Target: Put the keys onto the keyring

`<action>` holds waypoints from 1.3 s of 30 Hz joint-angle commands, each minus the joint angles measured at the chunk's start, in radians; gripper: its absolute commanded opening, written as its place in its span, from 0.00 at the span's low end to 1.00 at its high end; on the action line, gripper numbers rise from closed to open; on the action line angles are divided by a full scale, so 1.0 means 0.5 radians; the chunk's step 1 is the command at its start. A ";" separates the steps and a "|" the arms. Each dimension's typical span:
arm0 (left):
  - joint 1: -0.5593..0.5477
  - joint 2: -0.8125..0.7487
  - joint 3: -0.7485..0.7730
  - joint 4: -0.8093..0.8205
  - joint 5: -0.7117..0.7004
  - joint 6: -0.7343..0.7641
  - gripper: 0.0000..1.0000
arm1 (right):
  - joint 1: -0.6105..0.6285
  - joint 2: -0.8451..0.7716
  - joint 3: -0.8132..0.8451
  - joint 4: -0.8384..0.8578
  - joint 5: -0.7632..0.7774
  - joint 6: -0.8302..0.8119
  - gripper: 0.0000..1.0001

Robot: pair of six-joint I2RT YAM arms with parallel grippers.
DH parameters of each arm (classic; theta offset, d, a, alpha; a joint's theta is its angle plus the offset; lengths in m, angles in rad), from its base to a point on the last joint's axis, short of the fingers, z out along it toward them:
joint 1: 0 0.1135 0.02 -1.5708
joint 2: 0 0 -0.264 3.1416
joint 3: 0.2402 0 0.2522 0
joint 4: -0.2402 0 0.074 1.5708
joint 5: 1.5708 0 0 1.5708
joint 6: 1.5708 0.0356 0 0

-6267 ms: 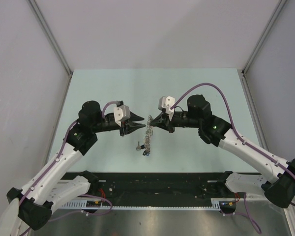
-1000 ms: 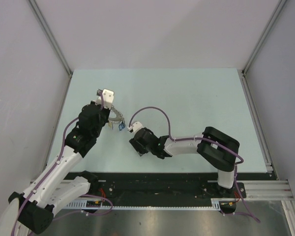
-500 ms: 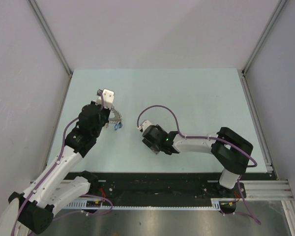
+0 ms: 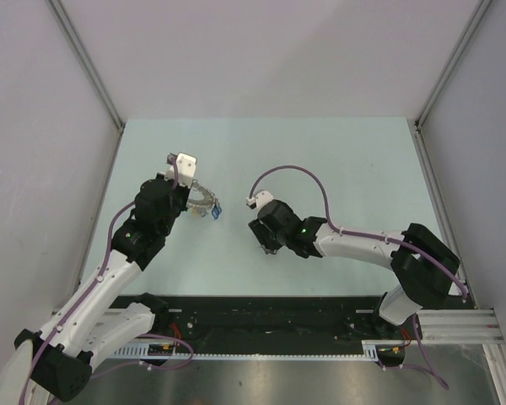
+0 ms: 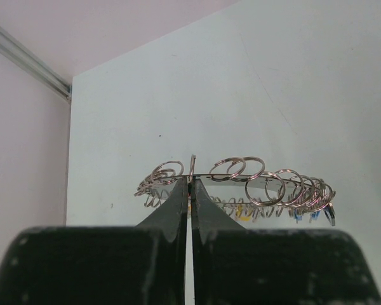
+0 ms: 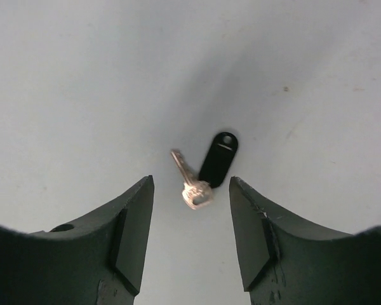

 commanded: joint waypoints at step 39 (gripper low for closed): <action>0.009 -0.028 0.000 0.177 0.094 -0.002 0.00 | 0.089 -0.004 -0.109 -0.398 -0.245 0.162 0.48</action>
